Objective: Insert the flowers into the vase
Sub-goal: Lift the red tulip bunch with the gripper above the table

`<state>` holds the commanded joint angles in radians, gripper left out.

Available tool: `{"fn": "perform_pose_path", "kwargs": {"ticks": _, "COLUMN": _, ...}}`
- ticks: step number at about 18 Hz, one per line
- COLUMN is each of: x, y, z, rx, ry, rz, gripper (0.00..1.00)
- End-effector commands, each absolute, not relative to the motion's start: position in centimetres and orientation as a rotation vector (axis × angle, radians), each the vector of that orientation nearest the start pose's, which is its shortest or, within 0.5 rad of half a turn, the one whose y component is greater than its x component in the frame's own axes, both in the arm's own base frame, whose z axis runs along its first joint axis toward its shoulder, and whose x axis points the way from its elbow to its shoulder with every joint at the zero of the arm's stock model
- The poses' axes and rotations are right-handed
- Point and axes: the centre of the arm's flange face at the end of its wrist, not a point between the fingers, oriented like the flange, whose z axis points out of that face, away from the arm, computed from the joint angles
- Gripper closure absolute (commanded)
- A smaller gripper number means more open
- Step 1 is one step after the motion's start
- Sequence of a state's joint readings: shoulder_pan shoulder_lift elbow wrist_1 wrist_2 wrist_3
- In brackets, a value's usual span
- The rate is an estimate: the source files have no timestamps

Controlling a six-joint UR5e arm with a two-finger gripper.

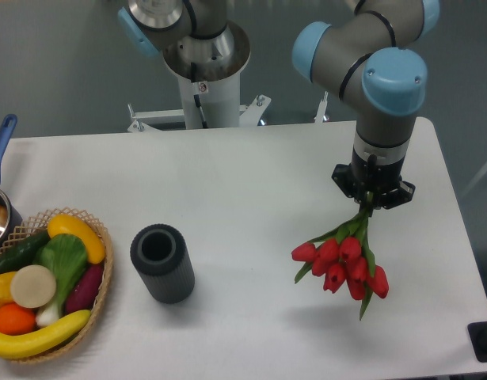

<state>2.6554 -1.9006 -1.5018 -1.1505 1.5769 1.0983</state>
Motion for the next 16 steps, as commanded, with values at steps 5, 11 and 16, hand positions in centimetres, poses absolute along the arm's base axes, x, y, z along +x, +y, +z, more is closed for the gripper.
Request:
{"fn": "perform_pose_path", "kwargs": {"ticks": 5, "x": -48.7, "y": 42.4, "z": 38.5, "rx": -3.019, "ry": 0.047, "rz": 0.204, "gripper": 0.94}}
{"fn": "perform_pose_path", "kwargs": {"ticks": 11, "x": -46.7, "y": 43.2, "z": 42.4, "rx": -2.894, "ry": 0.074, "rz": 0.22, "gripper": 0.94}}
{"fn": "perform_pose_path", "kwargs": {"ticks": 16, "x": -45.9, "y": 45.1, "z": 44.8, "rx": -2.601, "ry": 0.006, "rz": 0.132, "gripper": 0.94}}
